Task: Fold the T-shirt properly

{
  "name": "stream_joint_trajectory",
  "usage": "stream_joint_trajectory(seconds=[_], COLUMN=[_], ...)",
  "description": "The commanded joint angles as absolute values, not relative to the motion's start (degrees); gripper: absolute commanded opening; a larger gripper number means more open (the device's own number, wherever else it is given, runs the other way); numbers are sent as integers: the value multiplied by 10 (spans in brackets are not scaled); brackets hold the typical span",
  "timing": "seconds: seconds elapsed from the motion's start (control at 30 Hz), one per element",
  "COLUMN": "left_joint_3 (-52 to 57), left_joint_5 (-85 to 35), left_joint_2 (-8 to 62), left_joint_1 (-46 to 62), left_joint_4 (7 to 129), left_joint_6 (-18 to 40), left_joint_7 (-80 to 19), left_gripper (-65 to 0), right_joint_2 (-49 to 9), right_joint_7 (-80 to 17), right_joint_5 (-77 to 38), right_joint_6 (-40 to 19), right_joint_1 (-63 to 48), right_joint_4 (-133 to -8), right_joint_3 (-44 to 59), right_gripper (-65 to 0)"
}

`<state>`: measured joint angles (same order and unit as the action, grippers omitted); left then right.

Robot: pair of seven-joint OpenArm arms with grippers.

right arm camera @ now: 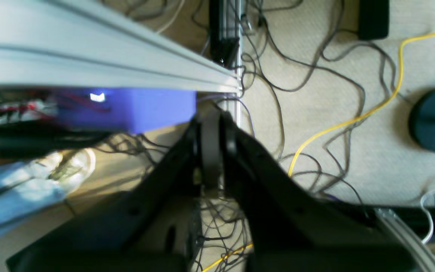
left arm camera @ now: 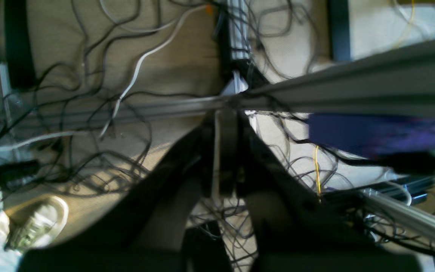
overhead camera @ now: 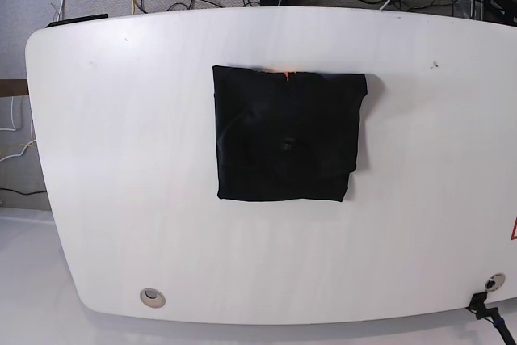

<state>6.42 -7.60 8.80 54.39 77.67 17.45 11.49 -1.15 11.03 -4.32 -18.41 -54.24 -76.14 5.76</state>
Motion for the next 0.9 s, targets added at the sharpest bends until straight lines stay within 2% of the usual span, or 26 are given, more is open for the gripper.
stream_joint_trajectory(seconds=[0.0,0.2,0.53,0.87], left_joint_3=[65,65,0,-4], left_joint_5=[-75,-74,-74,-73], left_joint_2=[88,86,85,85], left_joint_1=[540,453,324,154], left_joint_4=[726,587,381,135], left_joint_6=[177,177,177,175], left_joint_7=[115,115,114,113], left_gripper=[-650,-650,-650,-650], right_joint_2=[-15,-36,-51,-63], right_joint_7=[142,156,159,159], right_joint_5=[-43,-43,-43,-42], right_joint_6=[-188,-188,-188,-188], right_joint_1=[-538,-436,-303,-188], right_joint_4=[-699,-521,-348,-207], right_joint_3=[58,58,58,30], right_gripper=[-650,-650,-650,-650])
